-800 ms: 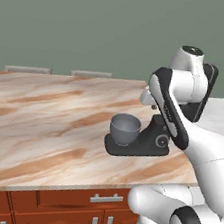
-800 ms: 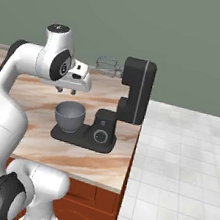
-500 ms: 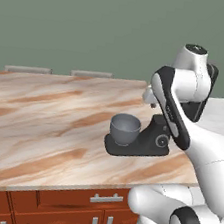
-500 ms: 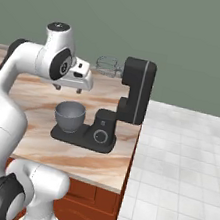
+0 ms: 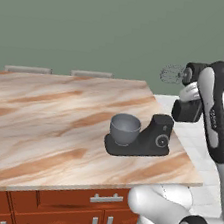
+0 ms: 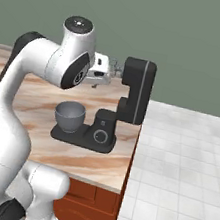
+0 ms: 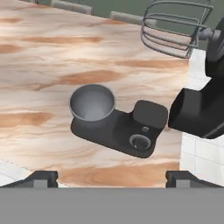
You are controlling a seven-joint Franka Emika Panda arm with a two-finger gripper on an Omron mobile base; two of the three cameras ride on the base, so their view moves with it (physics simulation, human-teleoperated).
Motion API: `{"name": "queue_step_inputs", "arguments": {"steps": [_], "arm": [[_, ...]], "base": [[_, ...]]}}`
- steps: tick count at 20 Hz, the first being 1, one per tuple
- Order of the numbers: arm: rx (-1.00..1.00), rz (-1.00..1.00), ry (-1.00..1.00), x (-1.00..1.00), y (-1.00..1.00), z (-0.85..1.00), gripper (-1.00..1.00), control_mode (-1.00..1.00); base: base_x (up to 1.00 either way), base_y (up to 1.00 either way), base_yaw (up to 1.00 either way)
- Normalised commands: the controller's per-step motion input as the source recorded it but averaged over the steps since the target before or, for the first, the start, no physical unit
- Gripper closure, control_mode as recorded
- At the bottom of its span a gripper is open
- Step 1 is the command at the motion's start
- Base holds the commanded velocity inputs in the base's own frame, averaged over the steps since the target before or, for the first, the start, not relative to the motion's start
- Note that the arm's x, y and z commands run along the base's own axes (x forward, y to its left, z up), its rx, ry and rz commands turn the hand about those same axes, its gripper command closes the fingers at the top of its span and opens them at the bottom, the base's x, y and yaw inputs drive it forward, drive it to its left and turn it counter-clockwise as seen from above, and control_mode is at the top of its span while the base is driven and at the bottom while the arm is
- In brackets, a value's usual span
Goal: Close the stand mixer head.
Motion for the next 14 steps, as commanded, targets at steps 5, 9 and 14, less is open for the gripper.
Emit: {"name": "queue_step_inputs", "arguments": {"steps": [5,9,14], "arm": [[0.25,0.22,-0.09,-0.30,-0.96,0.39,-1.00,-1.00],[0.34,0.19,-0.09,-0.18,-0.99,0.30,-1.00,-1.00],[0.30,0.23,-0.17,-0.13,-0.99,0.03,-1.00,-1.00]], "base": [[0.00,0.00,0.00],[0.00,0.00,0.00],[0.00,0.00,0.00]]}}
